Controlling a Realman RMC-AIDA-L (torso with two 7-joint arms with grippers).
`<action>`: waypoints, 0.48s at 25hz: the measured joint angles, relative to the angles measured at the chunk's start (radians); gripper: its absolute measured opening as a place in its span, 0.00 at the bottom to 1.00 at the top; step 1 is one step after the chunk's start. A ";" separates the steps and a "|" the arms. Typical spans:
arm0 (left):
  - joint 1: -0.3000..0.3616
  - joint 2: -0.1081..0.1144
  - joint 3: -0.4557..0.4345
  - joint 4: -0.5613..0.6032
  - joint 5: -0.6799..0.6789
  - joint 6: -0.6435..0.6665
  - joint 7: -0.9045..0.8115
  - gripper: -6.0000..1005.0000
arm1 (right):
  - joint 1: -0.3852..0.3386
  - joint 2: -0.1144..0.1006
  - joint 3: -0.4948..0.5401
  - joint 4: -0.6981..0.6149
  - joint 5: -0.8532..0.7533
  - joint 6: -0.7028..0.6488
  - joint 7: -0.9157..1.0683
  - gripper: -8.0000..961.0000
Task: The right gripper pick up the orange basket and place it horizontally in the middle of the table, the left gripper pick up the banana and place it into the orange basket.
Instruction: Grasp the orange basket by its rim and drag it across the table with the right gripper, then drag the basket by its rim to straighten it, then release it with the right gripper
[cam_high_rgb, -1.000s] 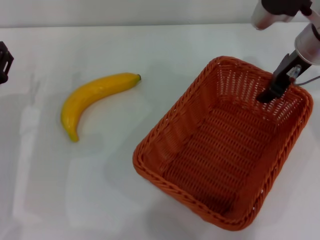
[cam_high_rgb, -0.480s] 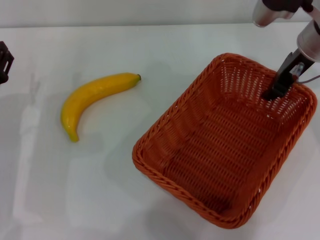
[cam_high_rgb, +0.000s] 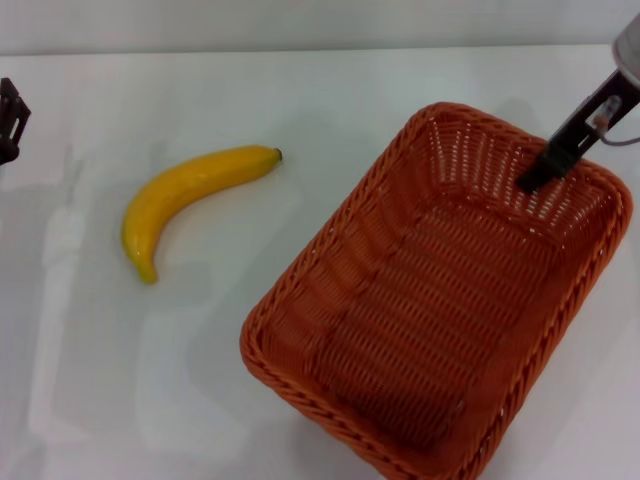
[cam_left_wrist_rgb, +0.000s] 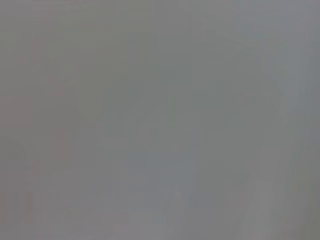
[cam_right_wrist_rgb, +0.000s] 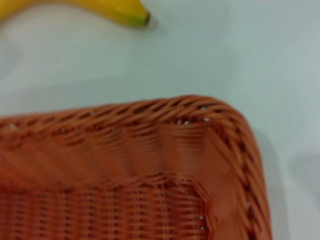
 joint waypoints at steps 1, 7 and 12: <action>-0.001 0.000 0.000 0.000 0.000 0.000 0.000 0.86 | 0.003 -0.002 0.044 0.005 0.001 -0.014 0.000 0.18; -0.008 0.001 0.000 0.000 0.000 -0.001 0.000 0.86 | -0.005 -0.040 0.217 0.046 0.051 -0.035 0.000 0.15; -0.021 0.001 0.000 0.000 0.000 -0.002 0.005 0.86 | -0.007 -0.126 0.288 0.189 0.165 -0.032 0.000 0.14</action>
